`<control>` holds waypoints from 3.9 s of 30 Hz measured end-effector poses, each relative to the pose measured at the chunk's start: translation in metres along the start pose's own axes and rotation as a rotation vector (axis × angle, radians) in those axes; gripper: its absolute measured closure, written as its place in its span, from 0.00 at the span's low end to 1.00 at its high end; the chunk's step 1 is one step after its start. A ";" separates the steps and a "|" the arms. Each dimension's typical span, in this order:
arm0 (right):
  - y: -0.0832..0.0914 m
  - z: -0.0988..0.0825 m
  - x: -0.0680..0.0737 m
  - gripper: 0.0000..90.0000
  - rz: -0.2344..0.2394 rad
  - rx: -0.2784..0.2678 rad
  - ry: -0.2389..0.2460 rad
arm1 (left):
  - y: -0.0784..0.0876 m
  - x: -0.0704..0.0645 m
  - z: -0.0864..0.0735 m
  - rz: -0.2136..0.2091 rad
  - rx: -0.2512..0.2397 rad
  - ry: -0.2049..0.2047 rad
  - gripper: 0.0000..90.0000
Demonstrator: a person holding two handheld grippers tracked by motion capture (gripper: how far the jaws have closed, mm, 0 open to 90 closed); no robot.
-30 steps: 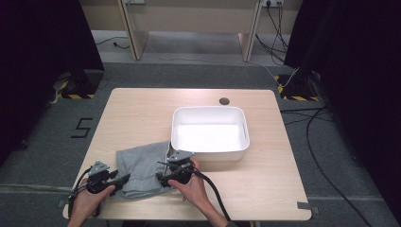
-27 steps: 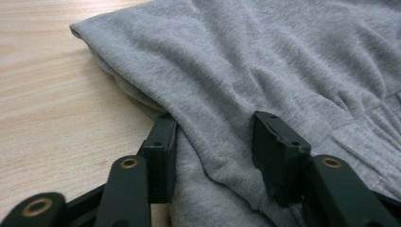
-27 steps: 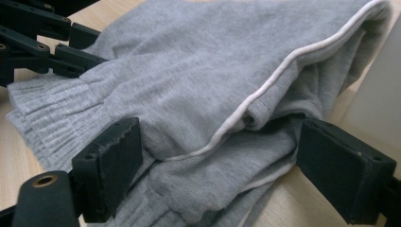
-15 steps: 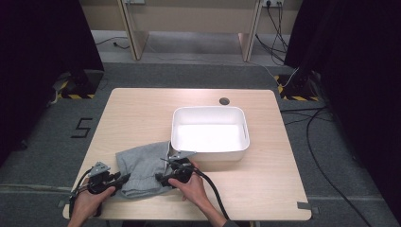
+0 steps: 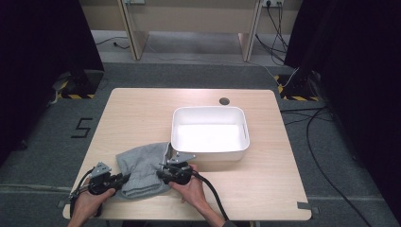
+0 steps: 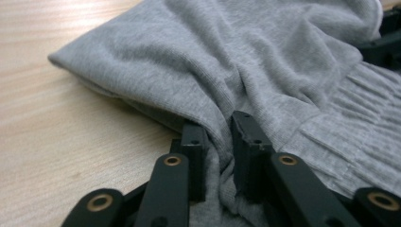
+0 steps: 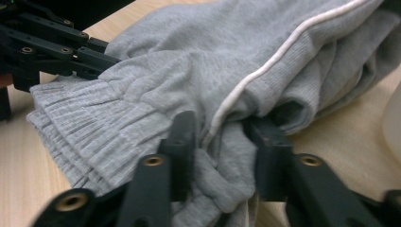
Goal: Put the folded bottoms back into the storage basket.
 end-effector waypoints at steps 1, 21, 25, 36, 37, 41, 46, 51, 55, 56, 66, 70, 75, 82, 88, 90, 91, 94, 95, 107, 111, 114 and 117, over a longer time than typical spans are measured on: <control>0.000 0.001 0.000 0.79 -0.004 -0.013 0.013 | 0.001 0.000 0.001 -0.006 0.002 0.000 0.85; 0.044 0.044 0.022 0.90 0.032 -0.150 0.134 | 0.052 -0.029 0.033 -0.075 -0.107 -0.058 0.88; 0.041 0.042 0.017 0.90 0.049 -0.135 0.107 | 0.044 -0.023 0.027 -0.078 -0.078 -0.024 0.88; 0.035 0.004 0.009 0.48 -0.013 -0.002 0.008 | 0.027 -0.011 0.007 -0.038 -0.012 -0.016 0.88; 0.035 0.003 0.007 0.42 -0.023 0.004 -0.010 | 0.027 -0.011 0.006 -0.035 -0.010 -0.020 0.88; 0.039 0.004 0.006 0.37 -0.034 -0.005 -0.030 | 0.027 -0.010 0.002 -0.033 -0.007 -0.007 0.87; 0.043 0.014 0.002 0.34 -0.075 -0.042 -0.029 | 0.028 -0.018 -0.006 -0.051 0.005 -0.015 0.87; 0.024 0.013 -0.002 0.34 -0.075 -0.016 -0.067 | 0.027 -0.020 -0.010 -0.061 0.016 -0.013 0.87; 0.011 0.000 -0.007 0.32 -0.097 0.036 -0.074 | 0.025 -0.017 -0.012 -0.066 0.022 -0.004 0.87; 0.009 -0.003 -0.007 0.32 -0.094 0.049 -0.086 | 0.025 -0.017 -0.013 -0.067 0.021 -0.002 0.87; -0.003 -0.007 -0.001 0.55 -0.039 0.067 -0.027 | 0.020 -0.016 -0.015 -0.071 0.038 0.004 0.87; -0.005 -0.007 0.002 0.75 0.022 0.065 -0.063 | 0.018 -0.015 -0.016 -0.083 0.036 0.015 0.87; -0.002 -0.004 0.002 0.81 0.012 0.056 -0.011 | 0.021 -0.016 -0.011 -0.086 0.014 0.010 0.88; 0.016 0.022 0.014 0.82 0.007 -0.020 0.049 | 0.039 -0.029 0.005 -0.100 -0.054 -0.028 0.89; 0.041 0.051 0.014 0.82 0.005 -0.102 0.082 | 0.060 -0.039 0.028 -0.130 -0.120 -0.045 0.89; 0.049 0.060 0.014 0.82 0.006 -0.127 0.088 | 0.068 -0.045 0.040 -0.155 -0.144 -0.058 0.89; 0.054 0.066 0.013 0.82 0.001 -0.141 0.094 | 0.071 -0.047 0.045 -0.158 -0.154 -0.064 0.89; 0.067 0.078 0.010 0.82 -0.001 -0.160 0.094 | 0.078 -0.056 0.061 -0.183 -0.175 -0.088 0.89; 0.071 0.083 0.008 0.82 0.000 -0.169 0.096 | 0.080 -0.059 0.066 -0.191 -0.176 -0.094 0.89; 0.114 0.109 -0.026 0.82 -0.056 -0.185 0.099 | 0.067 -0.092 0.114 -0.231 -0.179 -0.164 0.89; 0.130 0.113 -0.043 0.82 -0.066 -0.201 0.084 | 0.057 -0.104 0.131 -0.253 -0.188 -0.168 0.89; 0.142 0.113 -0.057 0.82 -0.079 -0.204 0.073 | 0.045 -0.118 0.143 -0.272 -0.185 -0.180 0.89; 0.154 0.110 -0.072 0.82 -0.101 -0.198 0.059 | 0.033 -0.129 0.153 -0.292 -0.179 -0.180 0.89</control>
Point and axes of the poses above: each handheld gripper's, and its own axes: y roughly backward along the jaws, z roughly out of its top, x roughly to its left, the point moved 9 cm from there along -y, roughly forward along the jaws, and after that the axes turned 13 degrees about y, right-handed, at the moved point
